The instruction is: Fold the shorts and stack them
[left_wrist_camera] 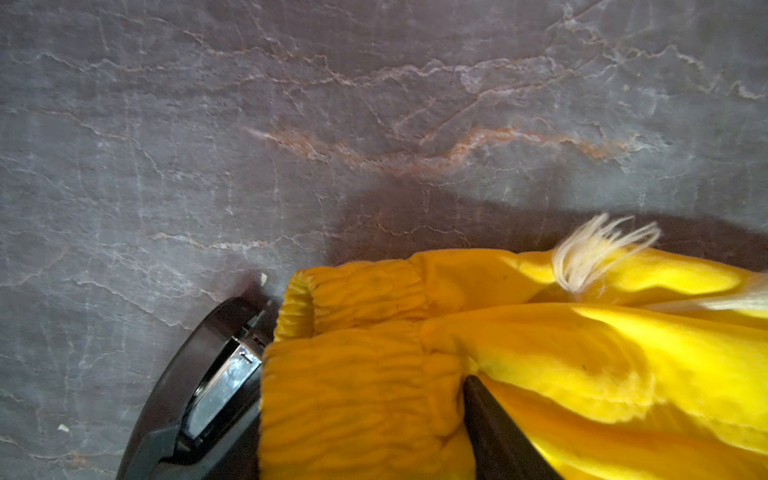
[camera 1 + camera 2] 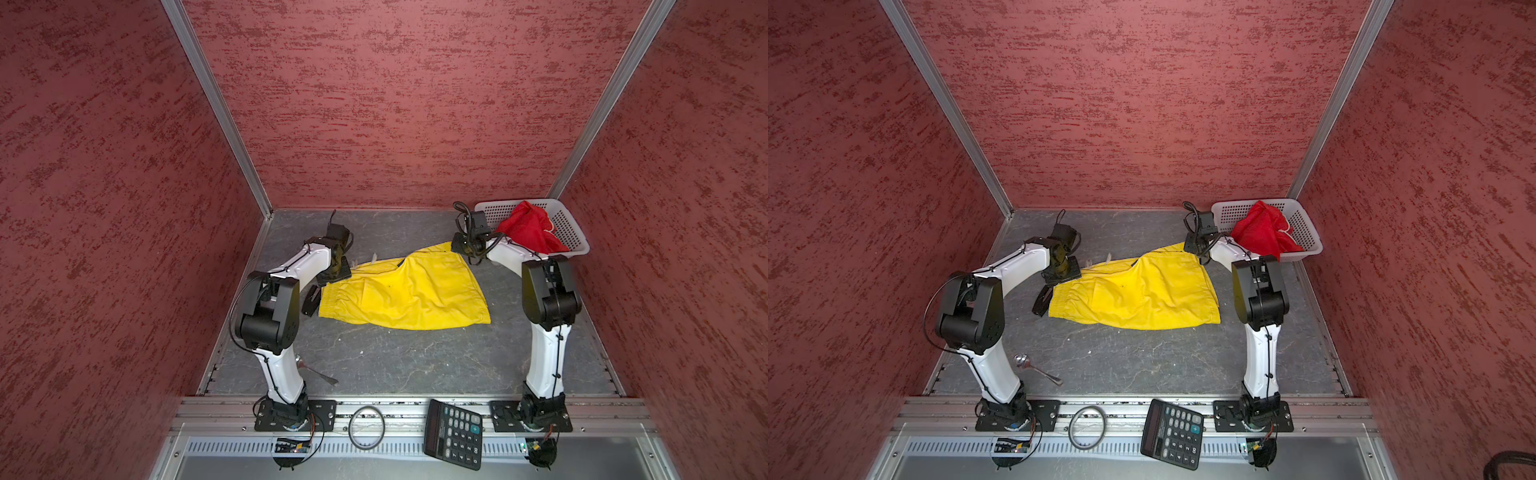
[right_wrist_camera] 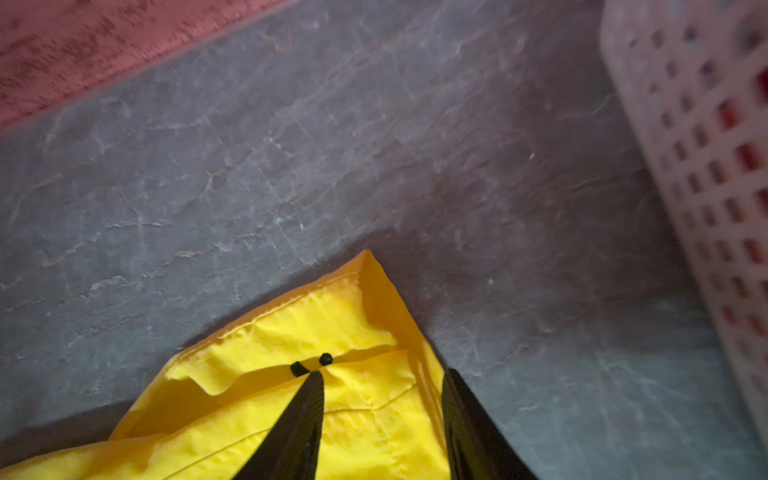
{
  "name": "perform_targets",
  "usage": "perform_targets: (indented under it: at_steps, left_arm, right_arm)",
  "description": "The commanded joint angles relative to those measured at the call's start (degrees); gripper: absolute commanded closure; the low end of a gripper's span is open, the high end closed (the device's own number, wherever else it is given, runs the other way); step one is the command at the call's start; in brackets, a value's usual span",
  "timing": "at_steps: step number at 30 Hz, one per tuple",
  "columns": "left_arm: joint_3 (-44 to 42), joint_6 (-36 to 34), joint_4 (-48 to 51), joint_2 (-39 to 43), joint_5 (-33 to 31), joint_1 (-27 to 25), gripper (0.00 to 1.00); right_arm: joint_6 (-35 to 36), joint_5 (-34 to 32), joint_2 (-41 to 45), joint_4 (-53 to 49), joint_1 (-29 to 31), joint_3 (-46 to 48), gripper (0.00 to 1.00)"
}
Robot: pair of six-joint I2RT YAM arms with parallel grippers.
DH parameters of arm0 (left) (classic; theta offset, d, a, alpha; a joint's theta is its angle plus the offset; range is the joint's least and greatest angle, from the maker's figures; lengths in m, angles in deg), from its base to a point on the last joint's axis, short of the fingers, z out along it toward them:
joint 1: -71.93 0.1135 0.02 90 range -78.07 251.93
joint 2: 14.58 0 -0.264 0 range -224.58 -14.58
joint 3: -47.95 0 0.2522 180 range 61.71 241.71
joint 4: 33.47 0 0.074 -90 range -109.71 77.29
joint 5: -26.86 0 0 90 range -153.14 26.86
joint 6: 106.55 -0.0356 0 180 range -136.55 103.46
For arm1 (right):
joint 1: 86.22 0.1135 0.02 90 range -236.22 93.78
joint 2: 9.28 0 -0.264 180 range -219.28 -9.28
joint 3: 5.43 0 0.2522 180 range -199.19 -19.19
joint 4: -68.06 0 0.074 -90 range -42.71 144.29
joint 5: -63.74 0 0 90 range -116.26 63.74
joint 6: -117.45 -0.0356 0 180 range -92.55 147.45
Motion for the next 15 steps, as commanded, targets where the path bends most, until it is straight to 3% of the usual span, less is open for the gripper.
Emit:
perform_targets:
  at_steps: [1, 4, 7, 8, 15]
  left_arm:
    - [0.1, -0.6, 0.2, -1.2, -0.3, 0.3, 0.38]
    - [0.2, -0.4, 0.2, -1.6, -0.2, 0.3, 0.38]
    - [0.3, -0.4, 0.3, -1.8, -0.2, 0.3, 0.38]
    - [0.3, -0.4, 0.3, -1.8, -0.3, 0.3, 0.38]
    - [0.2, -0.5, 0.5, -2.3, -0.4, 0.2, 0.38]
  right_arm:
    - [-1.1, 2.1, -2.4, 0.1, -0.1, -1.6, 0.53]
    - [-1.2, 3.0, -4.2, -0.4, 0.0, -2.6, 0.58]
    - [-1.4, 3.1, -4.8, 0.0, -0.1, -2.6, 0.84]
    - [-1.5, 2.9, -4.5, 0.4, -0.1, -2.4, 0.88]
    - [-0.8, -2.8, 0.7, 1.6, -0.1, -2.2, 0.93]
